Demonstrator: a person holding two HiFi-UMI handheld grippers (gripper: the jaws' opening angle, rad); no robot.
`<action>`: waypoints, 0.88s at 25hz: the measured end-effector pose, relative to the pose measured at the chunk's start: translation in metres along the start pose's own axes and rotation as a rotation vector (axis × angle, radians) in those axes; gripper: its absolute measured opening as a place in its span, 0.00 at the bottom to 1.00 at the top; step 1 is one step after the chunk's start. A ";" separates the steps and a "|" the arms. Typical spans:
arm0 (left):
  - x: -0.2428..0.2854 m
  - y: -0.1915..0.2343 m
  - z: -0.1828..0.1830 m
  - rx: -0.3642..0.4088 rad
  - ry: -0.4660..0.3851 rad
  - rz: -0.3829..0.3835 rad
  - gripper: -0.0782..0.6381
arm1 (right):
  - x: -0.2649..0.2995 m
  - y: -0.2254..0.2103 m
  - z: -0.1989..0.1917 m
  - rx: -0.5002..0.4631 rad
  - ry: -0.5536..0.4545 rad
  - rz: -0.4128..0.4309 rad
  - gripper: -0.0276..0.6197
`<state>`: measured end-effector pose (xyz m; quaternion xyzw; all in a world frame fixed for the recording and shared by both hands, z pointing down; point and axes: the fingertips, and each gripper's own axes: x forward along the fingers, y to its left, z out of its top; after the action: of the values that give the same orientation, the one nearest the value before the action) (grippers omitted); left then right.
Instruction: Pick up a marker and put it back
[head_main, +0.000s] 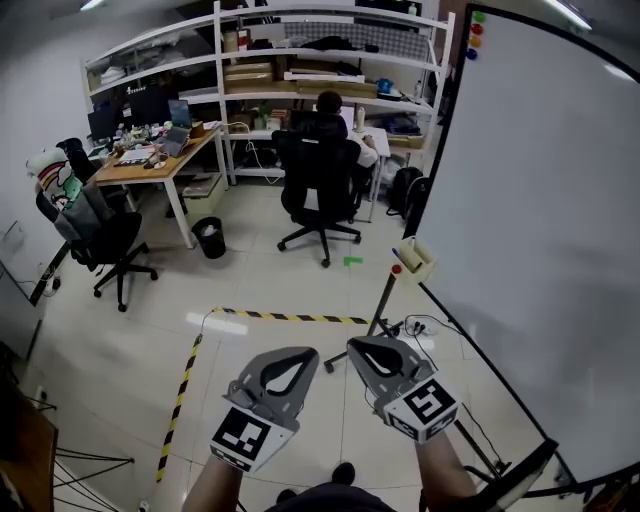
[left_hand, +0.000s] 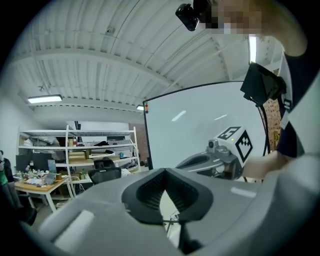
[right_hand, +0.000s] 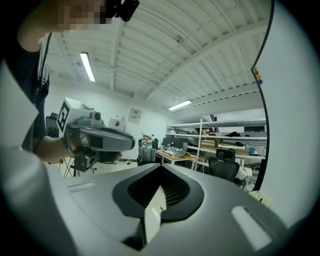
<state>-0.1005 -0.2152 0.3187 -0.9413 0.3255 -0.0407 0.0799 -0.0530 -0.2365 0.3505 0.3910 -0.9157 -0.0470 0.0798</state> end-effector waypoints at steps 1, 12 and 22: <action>-0.016 0.004 -0.003 -0.005 -0.004 0.006 0.12 | 0.005 0.013 0.000 0.000 0.003 0.000 0.04; -0.151 0.024 -0.059 -0.077 0.043 -0.005 0.12 | 0.036 0.151 -0.012 -0.005 0.057 -0.020 0.04; -0.178 -0.013 -0.061 -0.143 0.023 -0.012 0.12 | -0.015 0.175 -0.007 -0.028 0.074 -0.099 0.04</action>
<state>-0.2403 -0.1025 0.3764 -0.9461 0.3226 -0.0284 0.0084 -0.1656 -0.1046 0.3815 0.4363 -0.8909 -0.0493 0.1164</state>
